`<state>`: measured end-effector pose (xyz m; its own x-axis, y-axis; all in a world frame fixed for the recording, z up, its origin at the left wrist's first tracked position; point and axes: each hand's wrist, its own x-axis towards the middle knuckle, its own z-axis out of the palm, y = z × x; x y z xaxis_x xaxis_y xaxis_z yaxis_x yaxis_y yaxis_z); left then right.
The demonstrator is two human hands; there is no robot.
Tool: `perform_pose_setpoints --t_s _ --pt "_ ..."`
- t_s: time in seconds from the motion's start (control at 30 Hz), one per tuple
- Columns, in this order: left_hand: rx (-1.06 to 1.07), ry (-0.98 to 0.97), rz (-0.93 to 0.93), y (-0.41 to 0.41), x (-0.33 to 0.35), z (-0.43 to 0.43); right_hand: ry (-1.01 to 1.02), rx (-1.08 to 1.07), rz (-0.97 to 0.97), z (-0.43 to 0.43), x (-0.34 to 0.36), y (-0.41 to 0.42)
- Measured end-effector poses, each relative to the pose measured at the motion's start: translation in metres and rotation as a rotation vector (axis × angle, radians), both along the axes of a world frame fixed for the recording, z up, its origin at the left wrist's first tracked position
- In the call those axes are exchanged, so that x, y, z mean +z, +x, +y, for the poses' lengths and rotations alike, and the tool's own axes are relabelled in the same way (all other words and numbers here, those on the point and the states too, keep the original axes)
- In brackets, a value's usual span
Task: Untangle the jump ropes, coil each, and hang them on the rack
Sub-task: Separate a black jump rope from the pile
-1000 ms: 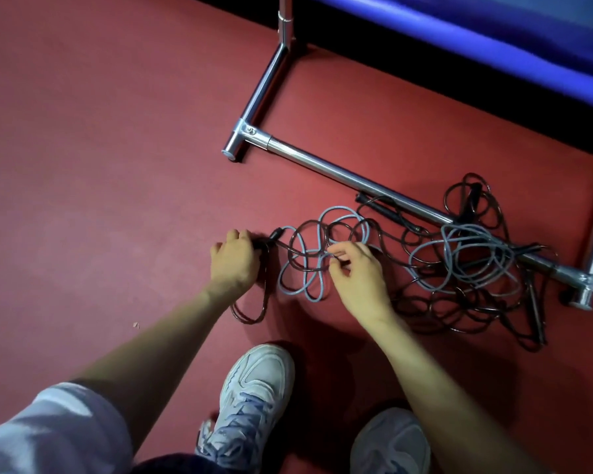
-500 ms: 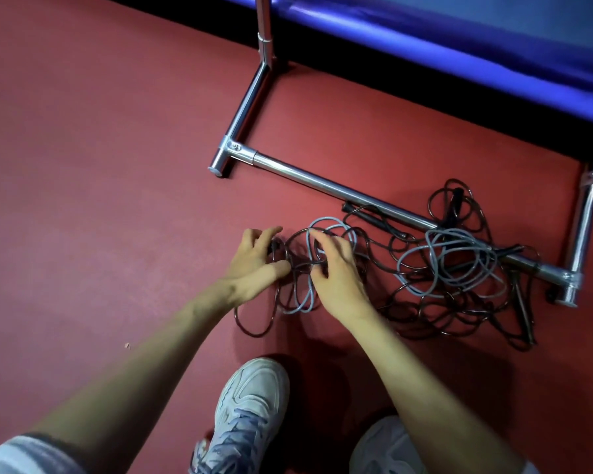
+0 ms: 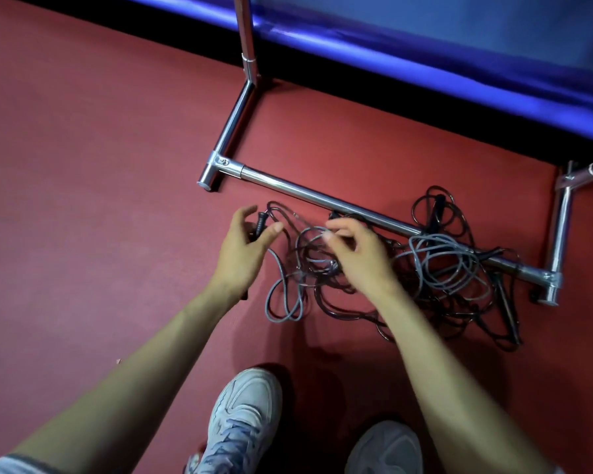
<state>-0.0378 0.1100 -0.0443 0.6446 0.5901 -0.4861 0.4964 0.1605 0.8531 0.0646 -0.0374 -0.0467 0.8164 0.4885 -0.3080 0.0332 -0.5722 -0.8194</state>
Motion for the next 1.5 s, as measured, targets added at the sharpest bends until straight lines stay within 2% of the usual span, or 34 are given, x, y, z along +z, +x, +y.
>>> perform_pose_setpoints --t_s 0.07,0.17,0.27,0.37,0.43,0.5,0.53,0.6,0.7,0.77,0.8,0.9,1.0,1.1,1.17,1.27,1.33,1.4,1.47,1.5 --pt "-0.008 -0.105 0.006 0.001 0.001 0.001 0.139 -0.132 0.107 -0.005 0.021 0.015" --pt "-0.204 -0.274 -0.026 0.010 0.008 -0.013 0.437 -0.369 0.513 -0.002 0.051 0.026" --pt "-0.328 -0.383 -0.146 0.027 0.017 -0.035 0.623 -0.505 0.796 0.007 0.069 0.027" --pt "-0.382 -0.310 -0.169 0.039 0.021 -0.046 0.762 -0.605 0.945 0.007 0.070 0.029" --pt "-0.382 -0.229 -0.165 0.041 0.020 -0.048 0.794 -0.619 0.937 -0.001 0.066 0.033" --pt "-0.282 -0.182 -0.166 0.041 0.019 -0.049 0.770 -0.576 0.907 -0.012 0.060 0.036" --pt "-0.220 -0.178 -0.180 0.041 0.018 -0.049 0.700 -0.542 0.853 -0.016 0.054 0.036" --pt "-0.096 -0.190 -0.222 0.039 0.018 -0.047 0.415 -0.400 0.607 -0.024 0.037 0.032" --pt "0.069 -0.319 -0.348 0.038 0.017 -0.038 0.008 0.026 0.236 -0.032 0.010 0.016" --pt "0.170 -0.456 -0.422 0.039 0.017 -0.031 -0.093 0.248 0.151 -0.032 -0.004 0.003" --pt "0.207 -0.503 -0.428 0.037 0.017 -0.029 -0.116 0.279 0.148 -0.032 -0.006 -0.002" --pt "0.317 -0.572 -0.407 0.033 0.014 -0.024 -0.107 0.239 0.105 -0.029 -0.010 -0.002" --pt "0.371 -0.430 -0.322 0.028 0.004 -0.016 -0.047 0.109 0.222 -0.025 -0.003 0.007" --pt "0.236 -0.315 -0.156 0.023 -0.004 -0.013 0.108 -0.056 0.349 -0.022 0.015 0.015" --pt "0.104 -0.412 -0.080 0.016 -0.009 -0.016 0.203 -0.051 0.402 -0.016 0.030 0.017" --pt "-0.183 -0.560 -0.102 0.011 -0.011 -0.028 0.373 -0.015 0.545 -0.001 0.044 0.016" --pt "-0.202 -0.523 -0.130 0.013 -0.007 -0.033 0.434 -0.035 0.591 0.005 0.049 0.016" --pt "-0.138 -0.408 -0.139 0.017 -0.003 -0.030 0.423 -0.087 0.592 0.005 0.043 0.016" --pt "-0.072 -0.450 -0.182 0.021 0.004 -0.025 0.260 -0.081 0.476 -0.001 0.024 0.016" --pt "-0.034 -0.507 -0.214 0.022 0.006 -0.023 0.141 -0.013 0.380 -0.006 0.015 0.015"
